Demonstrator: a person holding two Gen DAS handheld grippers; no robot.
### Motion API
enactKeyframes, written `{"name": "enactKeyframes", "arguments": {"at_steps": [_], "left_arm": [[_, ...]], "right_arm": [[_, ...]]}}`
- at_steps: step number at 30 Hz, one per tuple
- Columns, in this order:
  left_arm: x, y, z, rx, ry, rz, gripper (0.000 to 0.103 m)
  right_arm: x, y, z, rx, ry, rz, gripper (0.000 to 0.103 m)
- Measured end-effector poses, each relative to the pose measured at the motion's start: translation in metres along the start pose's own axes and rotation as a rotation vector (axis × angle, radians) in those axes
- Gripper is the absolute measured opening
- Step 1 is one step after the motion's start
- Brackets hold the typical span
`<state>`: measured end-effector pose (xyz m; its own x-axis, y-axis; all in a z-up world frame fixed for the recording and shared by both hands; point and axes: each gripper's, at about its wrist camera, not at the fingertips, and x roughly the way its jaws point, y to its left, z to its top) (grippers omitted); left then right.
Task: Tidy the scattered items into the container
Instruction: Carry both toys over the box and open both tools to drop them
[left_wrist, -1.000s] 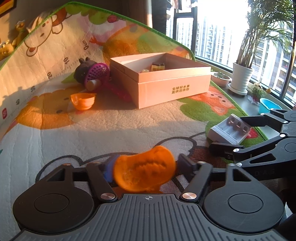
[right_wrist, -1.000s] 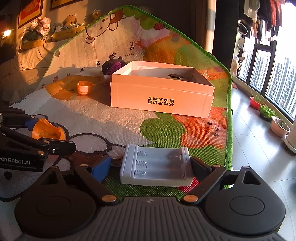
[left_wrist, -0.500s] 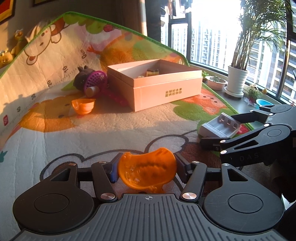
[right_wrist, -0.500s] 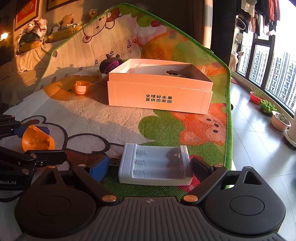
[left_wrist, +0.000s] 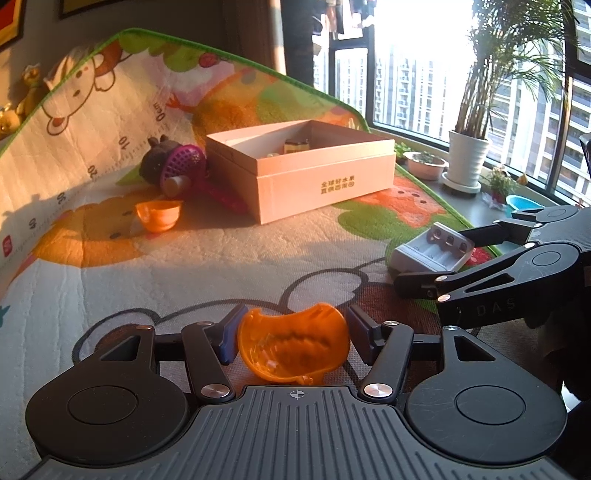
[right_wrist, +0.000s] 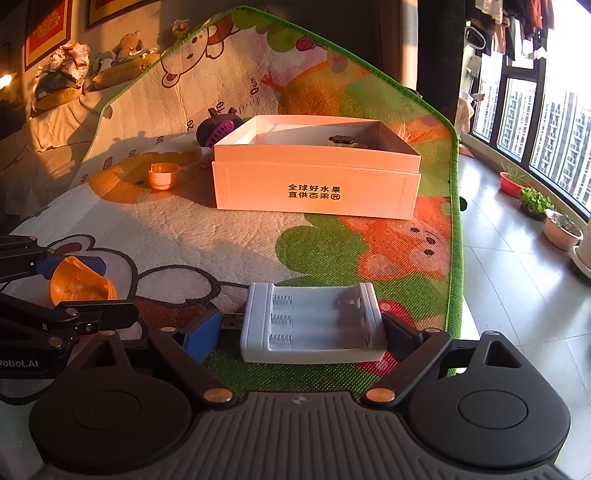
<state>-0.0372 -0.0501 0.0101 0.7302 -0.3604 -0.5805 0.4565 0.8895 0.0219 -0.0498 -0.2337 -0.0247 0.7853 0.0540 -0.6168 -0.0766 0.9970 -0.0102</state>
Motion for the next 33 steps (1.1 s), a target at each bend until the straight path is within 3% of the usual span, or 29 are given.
{"name": "enactKeyframes", "arguments": {"at_steps": [6,11,18,22,26,31,32,33], "left_arm": [[-0.001,0.011,0.002,-0.014,0.011,-0.040,0.063],[-0.008,0.006,0.004,0.058,0.015,-0.048,0.063],[-0.010,0.004,0.029,0.114,0.030,-0.123,0.063],[-0.004,0.014,0.069,0.124,-0.027,-0.130,0.063],[0.020,0.029,0.126,0.093,-0.109,-0.184,0.063],[0.089,0.036,0.192,0.096,-0.156,-0.171,0.063],[0.104,0.039,0.202,0.084,-0.152,-0.173,0.066],[0.118,0.043,0.210,0.062,-0.147,-0.181,0.079]], "right_arm": [[-0.010,0.003,0.000,-0.047,0.023,0.015,0.091],[-0.018,-0.002,0.003,-0.066,0.028,0.022,0.091],[-0.033,-0.021,0.029,-0.063,-0.068,-0.026,0.091],[-0.037,-0.035,0.067,-0.079,-0.189,-0.063,0.091],[-0.015,-0.047,0.115,-0.100,-0.278,-0.092,0.091],[0.046,-0.051,0.153,-0.164,-0.273,-0.114,0.095],[0.056,-0.052,0.154,-0.163,-0.263,-0.112,0.097],[0.065,-0.053,0.154,-0.159,-0.249,-0.109,0.099]]}}
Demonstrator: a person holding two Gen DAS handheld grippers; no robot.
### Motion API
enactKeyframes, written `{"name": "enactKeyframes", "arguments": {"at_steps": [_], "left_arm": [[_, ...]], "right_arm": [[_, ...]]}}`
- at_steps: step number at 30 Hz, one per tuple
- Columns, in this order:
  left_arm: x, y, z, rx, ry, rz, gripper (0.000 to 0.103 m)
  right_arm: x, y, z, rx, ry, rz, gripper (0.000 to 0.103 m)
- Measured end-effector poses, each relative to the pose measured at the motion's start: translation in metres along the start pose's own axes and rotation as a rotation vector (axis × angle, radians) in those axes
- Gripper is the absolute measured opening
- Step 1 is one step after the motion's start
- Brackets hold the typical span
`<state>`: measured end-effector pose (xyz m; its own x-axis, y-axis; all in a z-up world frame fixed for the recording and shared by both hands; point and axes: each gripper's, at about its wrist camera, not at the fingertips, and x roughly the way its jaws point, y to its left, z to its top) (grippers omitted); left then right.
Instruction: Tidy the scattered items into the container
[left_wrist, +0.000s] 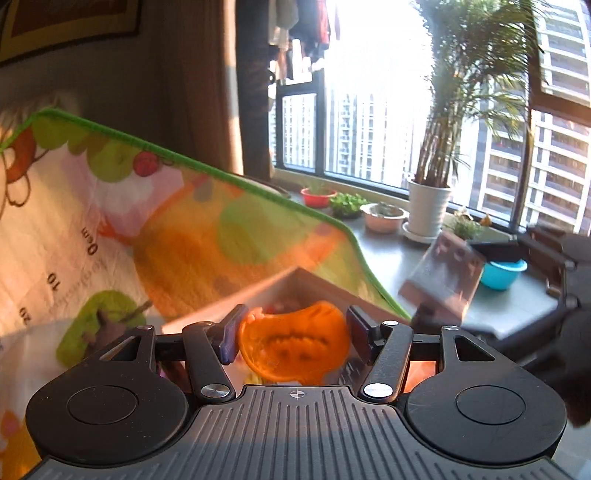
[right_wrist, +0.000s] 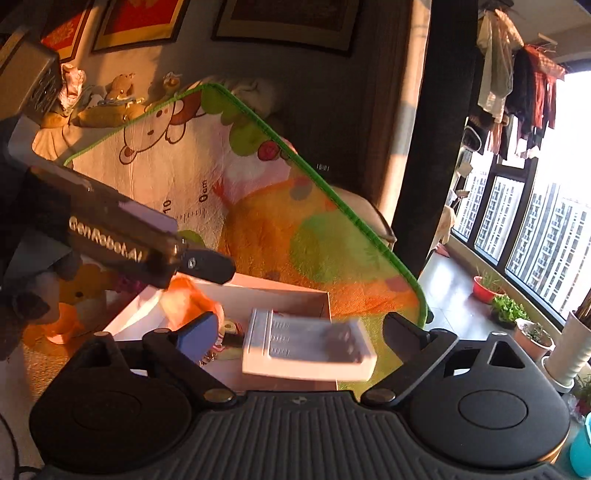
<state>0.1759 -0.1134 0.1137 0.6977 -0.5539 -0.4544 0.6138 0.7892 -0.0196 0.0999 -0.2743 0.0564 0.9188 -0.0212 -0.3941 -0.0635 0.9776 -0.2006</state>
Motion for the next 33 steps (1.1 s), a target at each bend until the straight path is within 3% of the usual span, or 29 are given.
{"name": "enactKeyframes", "arguments": {"at_steps": [2,6,10,15,20,23,24,28,30,33], "left_arm": [[0.019,0.015,0.004,-0.061,0.003,0.007,0.096],[0.016,0.038,-0.009,-0.118,0.003,0.052,0.096],[-0.019,0.048,-0.043,-0.103,0.002,0.160,0.098],[-0.060,0.063,-0.093,-0.135,0.038,0.261,0.101],[-0.079,0.083,-0.136,-0.203,0.106,0.359,0.102],[-0.087,0.095,-0.148,-0.231,0.088,0.417,0.102],[-0.091,0.098,-0.151,-0.250,0.073,0.417,0.102],[-0.102,0.109,-0.159,-0.326,0.016,0.371,0.103],[-0.101,0.115,-0.160,-0.367,0.022,0.354,0.103],[-0.102,0.123,-0.163,-0.433,0.031,0.350,0.103]], "right_arm": [[0.010,0.001,-0.008,0.010,0.019,0.017,0.099],[0.012,0.000,-0.021,0.037,0.034,0.036,0.099],[0.012,0.008,-0.022,0.038,0.058,0.047,0.099],[-0.002,0.033,-0.007,0.002,0.034,0.094,0.099],[-0.013,0.080,0.018,-0.115,-0.003,0.137,0.099],[-0.003,0.109,0.033,-0.191,0.028,0.158,0.087],[0.003,0.119,0.039,-0.210,0.053,0.169,0.079],[0.043,0.149,0.060,-0.240,0.176,0.209,0.045],[0.065,0.161,0.070,-0.258,0.225,0.203,0.034],[0.100,0.171,0.090,-0.230,0.292,0.200,0.031]]}}
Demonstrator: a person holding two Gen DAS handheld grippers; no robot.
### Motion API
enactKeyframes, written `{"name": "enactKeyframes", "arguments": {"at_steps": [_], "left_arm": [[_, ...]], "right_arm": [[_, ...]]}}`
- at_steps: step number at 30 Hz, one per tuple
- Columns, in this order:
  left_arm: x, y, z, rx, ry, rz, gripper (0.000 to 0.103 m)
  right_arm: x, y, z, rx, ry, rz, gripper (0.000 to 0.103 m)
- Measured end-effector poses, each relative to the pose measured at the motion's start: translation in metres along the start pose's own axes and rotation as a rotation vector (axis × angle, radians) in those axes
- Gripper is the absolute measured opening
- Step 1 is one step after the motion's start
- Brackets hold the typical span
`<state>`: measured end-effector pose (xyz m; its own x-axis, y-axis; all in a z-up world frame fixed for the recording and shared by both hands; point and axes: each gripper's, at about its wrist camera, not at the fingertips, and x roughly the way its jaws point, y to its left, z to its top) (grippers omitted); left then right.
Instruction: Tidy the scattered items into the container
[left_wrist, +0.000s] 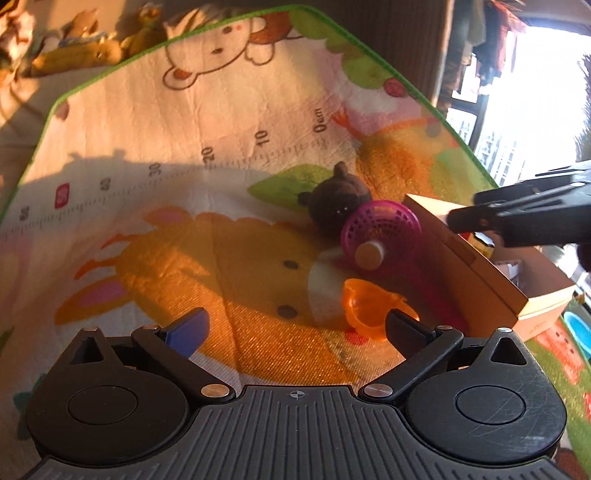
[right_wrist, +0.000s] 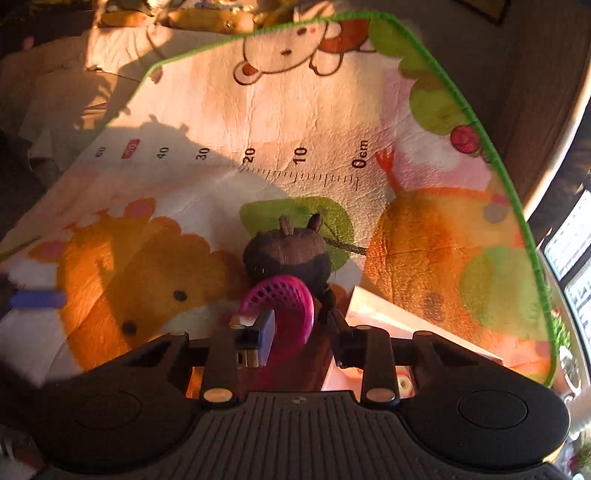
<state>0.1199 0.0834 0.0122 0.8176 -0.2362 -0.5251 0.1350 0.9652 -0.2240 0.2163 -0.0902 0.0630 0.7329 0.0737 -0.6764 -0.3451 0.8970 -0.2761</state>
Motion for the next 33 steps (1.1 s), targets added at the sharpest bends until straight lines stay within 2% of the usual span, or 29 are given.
{"name": "enactKeyframes", "arguments": {"at_steps": [2,4,7,10,12,14,17,23,26,28,29,33], "left_arm": [[-0.002,0.006,-0.001,-0.038,-0.012,-0.012,0.103],[-0.008,0.012,-0.002,-0.073,-0.055,-0.021,0.103],[-0.015,0.015,-0.004,-0.094,-0.105,-0.030,0.103],[-0.018,0.014,-0.003,-0.088,-0.119,-0.037,0.103],[-0.018,0.015,-0.003,-0.100,-0.122,-0.042,0.103],[-0.018,0.020,-0.002,-0.130,-0.116,-0.052,0.103],[-0.018,0.028,0.000,-0.177,-0.108,-0.078,0.103],[-0.025,0.037,0.000,-0.234,-0.145,-0.066,0.103],[-0.036,0.044,-0.002,-0.285,-0.197,-0.039,0.103],[-0.045,0.050,-0.005,-0.332,-0.232,-0.020,0.103],[-0.048,0.054,-0.006,-0.355,-0.233,-0.022,0.103],[-0.050,0.065,-0.010,-0.427,-0.169,-0.025,0.103]], "right_arm": [[0.020,-0.007,0.023,0.064,0.028,0.012,0.037],[0.041,-0.011,0.043,0.098,0.031,-0.002,0.074],[0.078,-0.005,0.067,0.058,0.031,-0.063,0.080],[0.118,0.003,0.081,0.039,0.109,-0.070,0.083],[0.135,0.007,0.082,0.047,0.172,-0.048,0.083],[0.140,0.010,0.077,0.065,0.207,-0.028,0.077],[0.118,0.019,0.070,0.056,0.197,0.007,0.072],[0.046,0.021,0.039,0.148,0.242,0.228,0.069],[0.005,0.022,0.015,0.162,0.241,0.339,0.072],[-0.016,0.021,-0.003,0.171,0.246,0.412,0.080],[-0.027,0.021,-0.014,0.177,0.250,0.443,0.080],[-0.046,0.022,-0.057,0.176,0.279,0.457,0.080]]}}
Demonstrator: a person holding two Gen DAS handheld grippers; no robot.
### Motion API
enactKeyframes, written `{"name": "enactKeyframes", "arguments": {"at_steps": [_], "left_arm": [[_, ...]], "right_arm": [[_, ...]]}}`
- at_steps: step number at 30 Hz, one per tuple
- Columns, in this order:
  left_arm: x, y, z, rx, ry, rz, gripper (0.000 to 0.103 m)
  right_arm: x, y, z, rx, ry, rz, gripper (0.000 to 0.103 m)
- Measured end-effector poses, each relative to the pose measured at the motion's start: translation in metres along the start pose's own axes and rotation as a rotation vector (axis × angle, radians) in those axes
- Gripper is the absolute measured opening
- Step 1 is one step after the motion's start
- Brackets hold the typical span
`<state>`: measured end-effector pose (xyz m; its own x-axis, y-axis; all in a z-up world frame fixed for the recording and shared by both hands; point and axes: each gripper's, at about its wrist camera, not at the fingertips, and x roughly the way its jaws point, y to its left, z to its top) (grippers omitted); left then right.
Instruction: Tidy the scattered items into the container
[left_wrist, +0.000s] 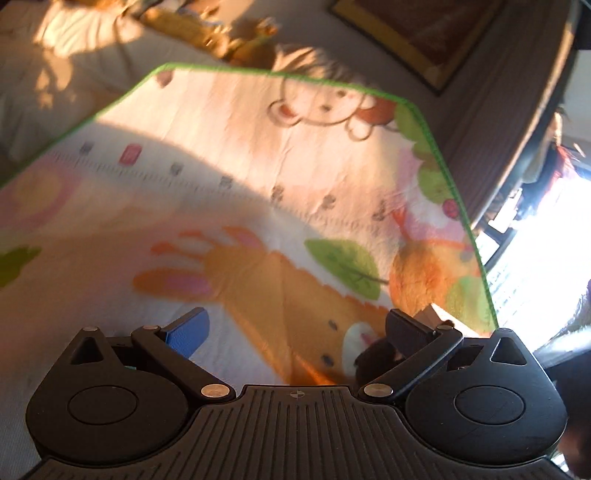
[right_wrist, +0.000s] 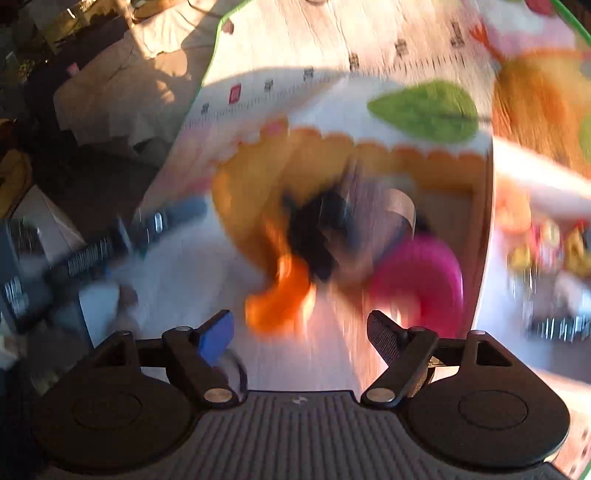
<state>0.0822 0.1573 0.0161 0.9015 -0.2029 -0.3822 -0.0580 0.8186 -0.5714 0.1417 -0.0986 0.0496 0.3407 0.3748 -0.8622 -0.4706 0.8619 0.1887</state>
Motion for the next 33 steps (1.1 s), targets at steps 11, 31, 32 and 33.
{"name": "enactKeyframes", "arguments": {"at_steps": [11,31,32,33], "left_arm": [[-0.012,-0.026,-0.025,0.142,0.050,0.027,0.103],[-0.056,-0.107,-0.084,0.406,0.160,0.005,0.103],[-0.058,-0.113,-0.089,0.426,0.168,-0.006,0.103],[-0.060,-0.118,-0.093,0.447,0.175,-0.017,0.103]], "right_arm": [[-0.009,0.010,-0.062,-0.107,-0.229,-0.375,0.054],[-0.068,-0.033,-0.197,0.162,-0.304,-0.317,0.011],[-0.071,-0.037,-0.205,0.184,-0.304,-0.317,0.011],[-0.073,-0.039,-0.215,0.202,-0.309,-0.314,0.011]]}}
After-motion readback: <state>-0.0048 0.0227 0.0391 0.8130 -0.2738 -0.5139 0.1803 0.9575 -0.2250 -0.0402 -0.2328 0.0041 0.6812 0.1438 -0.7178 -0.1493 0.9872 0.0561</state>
